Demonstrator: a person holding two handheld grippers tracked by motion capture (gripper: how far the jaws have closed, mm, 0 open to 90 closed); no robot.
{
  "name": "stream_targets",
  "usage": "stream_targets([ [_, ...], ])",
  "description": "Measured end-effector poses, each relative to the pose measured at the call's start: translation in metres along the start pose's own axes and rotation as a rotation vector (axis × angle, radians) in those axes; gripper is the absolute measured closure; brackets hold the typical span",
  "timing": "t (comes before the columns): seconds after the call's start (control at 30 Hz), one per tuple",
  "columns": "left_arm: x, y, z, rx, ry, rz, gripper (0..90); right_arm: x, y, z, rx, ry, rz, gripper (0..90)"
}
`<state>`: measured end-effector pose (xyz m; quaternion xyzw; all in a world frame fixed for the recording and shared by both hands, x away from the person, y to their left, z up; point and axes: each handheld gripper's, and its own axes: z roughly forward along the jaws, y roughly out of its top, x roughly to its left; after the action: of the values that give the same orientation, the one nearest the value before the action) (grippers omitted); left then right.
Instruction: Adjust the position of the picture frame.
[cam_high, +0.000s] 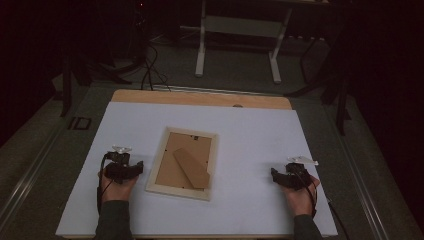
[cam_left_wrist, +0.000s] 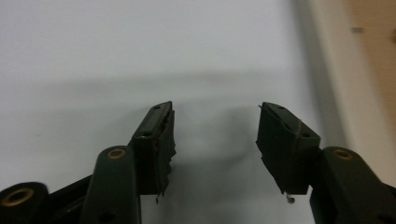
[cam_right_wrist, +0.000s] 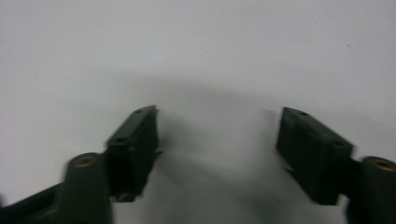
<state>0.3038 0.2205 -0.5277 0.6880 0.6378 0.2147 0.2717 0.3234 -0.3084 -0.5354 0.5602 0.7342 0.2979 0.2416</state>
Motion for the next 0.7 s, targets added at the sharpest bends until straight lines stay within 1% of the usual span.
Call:
stream_targets([
  [0.03, 0.000, 0.000, -0.003, -0.006, -0.013, 0.009, 46.1, 0.001, 0.000, -0.001, -0.003, 0.003, -0.004, 35.7],
  [0.07, -0.002, 0.000, -0.008, -0.029, -0.022, 0.036, 46.7, 0.002, 0.000, -0.002, -0.007, 0.001, -0.009, 40.4],
  [0.1, -0.002, 0.000, -0.008, -0.029, -0.022, 0.036, 48.3, 0.002, 0.000, -0.002, -0.007, 0.001, -0.009, 40.4],
  [0.13, -0.003, -0.001, -0.012, -0.053, -0.033, 0.045, 48.3, 0.002, 0.001, -0.004, -0.012, 0.005, -0.015, 46.6],
  [0.17, -0.004, -0.003, -0.015, -0.072, -0.037, 0.050, 51.2, 0.004, 0.001, -0.006, -0.016, 0.031, -0.018, 53.4],
  [0.2, -0.004, -0.003, -0.017, -0.076, -0.043, 0.058, 54.0, 0.005, 0.002, -0.007, -0.021, 0.038, -0.027, 56.1],
  [0.23, -0.004, -0.004, -0.019, -0.096, -0.069, 0.067, 56.2, 0.006, 0.003, -0.008, -0.024, 0.041, -0.029, 56.7],
  [0.27, -0.004, -0.004, -0.019, -0.096, -0.069, 0.067, 58.8, 0.006, 0.003, -0.008, -0.024, 0.041, -0.029, 56.7],
  [0.3, -0.005, -0.006, -0.022, -0.107, -0.089, 0.086, 61.6, 0.008, 0.004, -0.010, -0.034, 0.055, -0.033, 57.5],
  [0.33, -0.005, -0.006, -0.022, -0.107, -0.089, 0.086, 63.5, 0.008, 0.004, -0.010, -0.034, 0.055, -0.033, 57.5],
  [0.37, -0.006, -0.007, -0.023, -0.109, -0.099, 0.115, 65.0, 0.010, 0.005, -0.011, -0.045, 0.066, -0.046, 57.4],
  [0.4, -0.006, -0.007, -0.023, -0.109, -0.099, 0.115, 66.6, 0.010, 0.005, -0.011, -0.045, 0.066, -0.046, 57.4],
  [0.47, -0.008, -0.007, -0.024, -0.116, -0.113, 0.140, 68.1, 0.011, 0.005, -0.011, -0.045, 0.065, -0.067, 59.1],
  [0.5, -0.009, -0.008, -0.024, -0.125, -0.123, 0.150, 68.2, 0.012, 0.005, -0.011, -0.046, 0.064, -0.080, 60.2],
  [0.53, -0.009, -0.008, -0.025, -0.125, -0.134, 0.159, 68.5, 0.013, 0.005, -0.010, -0.040, 0.055, -0.084, 62.0],
  [0.57, -0.011, -0.008, -0.025, -0.124, -0.154, 0.173, 68.4, 0.013, 0.005, -0.010, -0.042, 0.057, -0.085, 62.3],
  [0.6, -0.011, -0.008, -0.025, -0.124, -0.154, 0.173, 68.1, 0.013, 0.005, -0.010, -0.042, 0.057, -0.085, 62.3],
  [0.63, -0.014, -0.009, -0.026, -0.124, -0.172, 0.186, 67.4, 0.014, 0.005, -0.011, -0.050, 0.058, -0.097, 62.5],
  [0.67, -0.014, -0.009, -0.026, -0.124, -0.172, 0.186, 66.0, 0.014, 0.005, -0.011, -0.050, 0.058, -0.097, 62.5],
  [0.7, -0.016, -0.010, -0.027, -0.129, -0.182, 0.195, 64.3, 0.016, 0.006, -0.013, -0.061, 0.061, -0.104, 62.4],
])
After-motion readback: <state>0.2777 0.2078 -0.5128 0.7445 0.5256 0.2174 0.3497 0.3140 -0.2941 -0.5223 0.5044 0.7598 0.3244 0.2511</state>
